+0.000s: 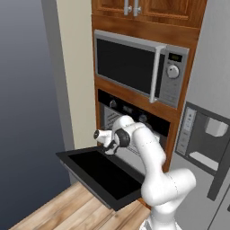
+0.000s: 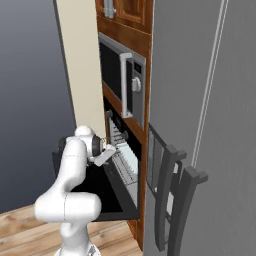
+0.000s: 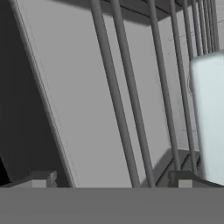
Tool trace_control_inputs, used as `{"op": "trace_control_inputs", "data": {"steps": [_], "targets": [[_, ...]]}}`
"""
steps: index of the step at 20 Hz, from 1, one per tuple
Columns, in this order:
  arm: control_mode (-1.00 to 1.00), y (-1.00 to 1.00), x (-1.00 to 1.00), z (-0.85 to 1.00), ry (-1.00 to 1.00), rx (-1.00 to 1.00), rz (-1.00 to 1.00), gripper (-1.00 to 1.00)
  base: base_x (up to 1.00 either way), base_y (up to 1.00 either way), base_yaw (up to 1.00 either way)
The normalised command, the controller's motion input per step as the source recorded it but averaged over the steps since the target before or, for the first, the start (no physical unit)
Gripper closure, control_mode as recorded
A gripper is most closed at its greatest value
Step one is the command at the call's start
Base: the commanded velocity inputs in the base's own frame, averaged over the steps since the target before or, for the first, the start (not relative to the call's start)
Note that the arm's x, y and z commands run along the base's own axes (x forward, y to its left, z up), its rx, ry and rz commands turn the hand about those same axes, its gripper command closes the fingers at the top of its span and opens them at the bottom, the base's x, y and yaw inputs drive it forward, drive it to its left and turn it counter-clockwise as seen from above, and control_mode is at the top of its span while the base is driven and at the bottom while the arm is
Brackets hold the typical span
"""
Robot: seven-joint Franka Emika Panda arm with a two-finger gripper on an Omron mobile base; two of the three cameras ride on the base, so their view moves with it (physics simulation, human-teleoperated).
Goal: Take the baked cake out of the oven and place it on the plate for cooling. Then close the oven door.
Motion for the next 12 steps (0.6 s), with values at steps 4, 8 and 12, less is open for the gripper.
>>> {"op": "trace_control_inputs", "data": {"steps": [4, 8, 12], "targets": [[-1.0, -0.65, 0.73, -0.04, 0.0, 0.0, -0.03, -1.0, 0.0, 0.0, 0.0], [-1.0, -0.04, -0.33, 0.35, -0.01, 0.08, 0.05, -1.0, 0.0, 0.0, 0.0], [-1.0, 0.51, -0.98, 1.0, -0.01, 0.15, 0.12, -1.0, 0.0, 0.0, 0.0]]}}
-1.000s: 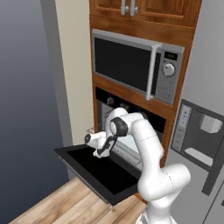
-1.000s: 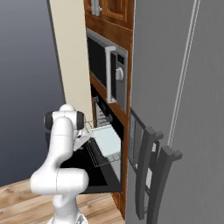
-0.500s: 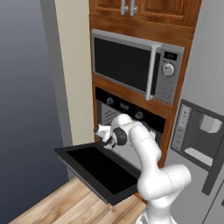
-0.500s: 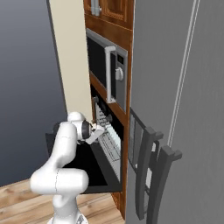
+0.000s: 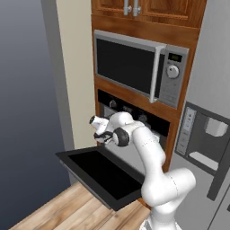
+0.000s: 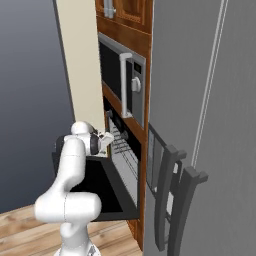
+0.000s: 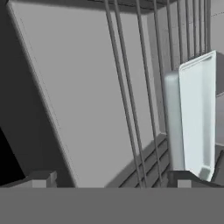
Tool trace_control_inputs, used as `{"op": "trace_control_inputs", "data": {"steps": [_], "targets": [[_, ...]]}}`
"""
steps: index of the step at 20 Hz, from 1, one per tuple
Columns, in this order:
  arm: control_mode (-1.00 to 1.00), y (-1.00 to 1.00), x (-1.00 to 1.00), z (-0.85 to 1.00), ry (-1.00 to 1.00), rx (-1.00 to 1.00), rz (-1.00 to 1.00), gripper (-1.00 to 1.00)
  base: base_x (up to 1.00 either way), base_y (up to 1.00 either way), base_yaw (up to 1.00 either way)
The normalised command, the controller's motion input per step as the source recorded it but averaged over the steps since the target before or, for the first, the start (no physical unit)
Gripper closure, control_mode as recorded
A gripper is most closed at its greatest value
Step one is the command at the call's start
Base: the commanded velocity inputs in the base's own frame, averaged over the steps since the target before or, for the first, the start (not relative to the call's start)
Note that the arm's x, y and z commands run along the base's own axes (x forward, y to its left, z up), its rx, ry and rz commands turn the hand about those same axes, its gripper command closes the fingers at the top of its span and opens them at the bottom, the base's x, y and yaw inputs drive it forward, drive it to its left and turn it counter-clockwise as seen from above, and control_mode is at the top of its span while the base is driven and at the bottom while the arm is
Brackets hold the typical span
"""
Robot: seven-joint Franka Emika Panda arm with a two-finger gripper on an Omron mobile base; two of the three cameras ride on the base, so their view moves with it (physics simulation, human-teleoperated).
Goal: Take the baked cake out of the oven and place it on the plate for cooling. Then close the oven door.
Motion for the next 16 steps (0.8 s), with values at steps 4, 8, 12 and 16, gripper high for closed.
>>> {"op": "trace_control_inputs", "data": {"steps": [4, 8, 12, 16], "targets": [[-1.0, 0.54, -1.0, 0.78, 0.0, 0.08, 0.1, -1.0, 0.0, 0.0, 0.0], [-1.0, 0.47, -1.0, 0.32, 0.0, 0.02, 0.09, -1.0, 0.0, 0.0, 0.0], [-1.0, 0.08, -1.0, 0.34, -0.04, 0.03, 0.05, -1.0, 0.0, 0.0, 0.0], [-1.0, 0.14, -1.0, 0.58, -0.01, 0.07, 0.02, -1.0, 0.0, 0.0, 0.0]]}}
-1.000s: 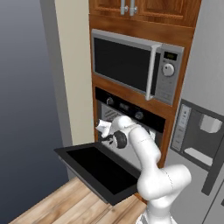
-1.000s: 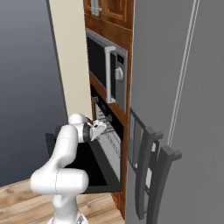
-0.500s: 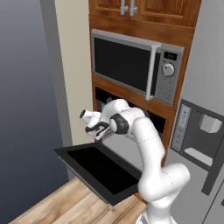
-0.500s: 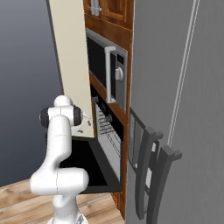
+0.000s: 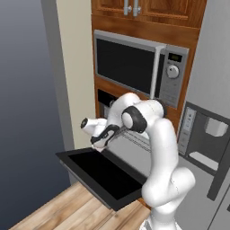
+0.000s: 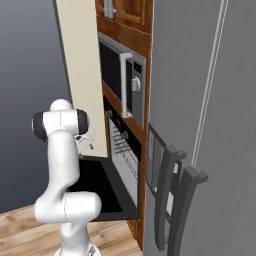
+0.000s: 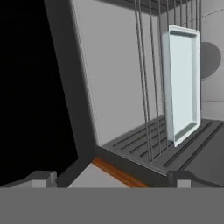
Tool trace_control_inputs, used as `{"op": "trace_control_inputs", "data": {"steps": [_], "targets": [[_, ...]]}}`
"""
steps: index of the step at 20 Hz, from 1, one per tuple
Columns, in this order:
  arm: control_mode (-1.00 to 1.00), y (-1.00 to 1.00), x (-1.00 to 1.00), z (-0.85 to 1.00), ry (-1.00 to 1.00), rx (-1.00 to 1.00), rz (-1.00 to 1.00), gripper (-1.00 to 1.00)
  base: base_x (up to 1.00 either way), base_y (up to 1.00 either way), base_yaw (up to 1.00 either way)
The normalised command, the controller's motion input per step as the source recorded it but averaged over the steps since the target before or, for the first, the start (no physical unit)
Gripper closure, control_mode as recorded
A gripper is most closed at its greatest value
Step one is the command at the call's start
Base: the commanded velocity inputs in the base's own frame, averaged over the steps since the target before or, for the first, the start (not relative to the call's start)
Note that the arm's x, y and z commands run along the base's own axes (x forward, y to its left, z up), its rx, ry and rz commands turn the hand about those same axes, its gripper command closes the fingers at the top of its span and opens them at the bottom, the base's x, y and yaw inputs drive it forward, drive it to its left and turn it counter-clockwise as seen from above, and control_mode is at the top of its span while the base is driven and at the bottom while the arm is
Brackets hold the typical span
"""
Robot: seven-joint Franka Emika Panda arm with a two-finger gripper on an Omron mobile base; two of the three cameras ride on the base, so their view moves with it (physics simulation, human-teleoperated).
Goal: Take the baked cake out of the oven and place it on the plate for cooling. Then close the oven door.
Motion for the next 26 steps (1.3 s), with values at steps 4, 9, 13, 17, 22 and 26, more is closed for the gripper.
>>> {"op": "trace_control_inputs", "data": {"steps": [4, 9, 13, 17, 22, 26], "targets": [[-1.0, 0.34, -1.0, 0.61, 0.0, 0.08, 0.0, -1.0, 0.0, 0.0, 0.0], [-1.0, 0.61, -1.0, 0.35, 0.02, 0.02, 0.0, -1.0, 0.0, 0.0, 0.0], [-1.0, 0.78, -1.0, 0.04, 0.03, 0.0, 0.0, -1.0, 0.0, 0.0, 0.0], [-1.0, 0.78, -0.99, 0.0, 0.01, 0.0, 0.0, -1.0, 0.0, 0.0, 0.0], [-1.0, 0.7, -0.85, -0.11, 0.0, -0.02, 0.0, -1.0, 0.0, 0.0, 0.0], [-1.0, 0.54, -0.46, -0.53, 0.0, -0.13, 0.0, -1.0, 0.0, 0.0, 0.0]]}}
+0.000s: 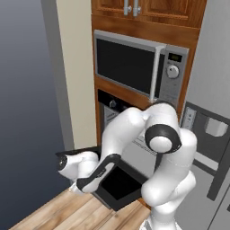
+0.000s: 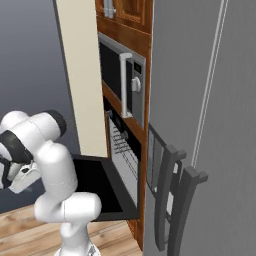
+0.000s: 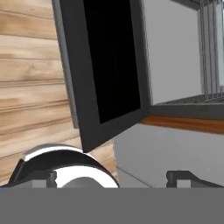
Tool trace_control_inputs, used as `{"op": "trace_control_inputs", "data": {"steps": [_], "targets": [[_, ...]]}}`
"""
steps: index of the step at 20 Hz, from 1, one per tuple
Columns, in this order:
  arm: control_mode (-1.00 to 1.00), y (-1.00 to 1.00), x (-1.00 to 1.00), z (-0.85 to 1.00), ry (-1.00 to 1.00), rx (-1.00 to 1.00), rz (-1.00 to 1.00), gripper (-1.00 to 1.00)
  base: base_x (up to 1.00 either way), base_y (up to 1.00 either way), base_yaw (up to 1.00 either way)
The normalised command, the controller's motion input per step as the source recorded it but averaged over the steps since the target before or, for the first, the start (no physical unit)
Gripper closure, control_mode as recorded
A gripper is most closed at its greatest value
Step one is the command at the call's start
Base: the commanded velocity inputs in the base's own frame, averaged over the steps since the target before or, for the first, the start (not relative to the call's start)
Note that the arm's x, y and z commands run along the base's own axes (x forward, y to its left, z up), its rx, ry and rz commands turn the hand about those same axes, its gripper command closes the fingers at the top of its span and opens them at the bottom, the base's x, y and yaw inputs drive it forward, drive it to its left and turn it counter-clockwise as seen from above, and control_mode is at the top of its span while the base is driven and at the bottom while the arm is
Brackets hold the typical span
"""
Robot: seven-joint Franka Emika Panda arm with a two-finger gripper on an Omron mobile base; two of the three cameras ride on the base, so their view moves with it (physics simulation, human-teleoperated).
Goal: Take the baked cake out of the oven and place it on the plate for cooling. Then close the oven door.
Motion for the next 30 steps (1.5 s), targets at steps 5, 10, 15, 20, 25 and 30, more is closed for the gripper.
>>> {"op": "trace_control_inputs", "data": {"steps": [5, 10, 15, 20, 25, 30], "targets": [[-1.0, 0.34, -0.15, -0.68, -0.02, -0.16, -0.02, -1.0, 0.0, 0.0, 0.0], [-1.0, 0.52, -0.22, -0.39, -0.07, -0.16, -0.02, -1.0, 0.0, 0.0, 0.0], [-1.0, 0.56, -0.05, -0.19, -0.16, -0.22, -0.08, -1.0, 0.0, 0.0, 0.0], [-1.0, 0.21, 0.09, -0.37, -0.13, -0.3, -0.09, -1.0, 0.0, 0.0, 0.0], [-1.0, 0.03, 0.23, -0.46, -0.12, -0.29, -0.08, -1.0, 0.0, 0.0, 0.0], [-1.0, 0.0, 0.31, -0.41, -0.12, -0.25, -0.07, -1.0, 0.0, 0.0, 0.0]]}}
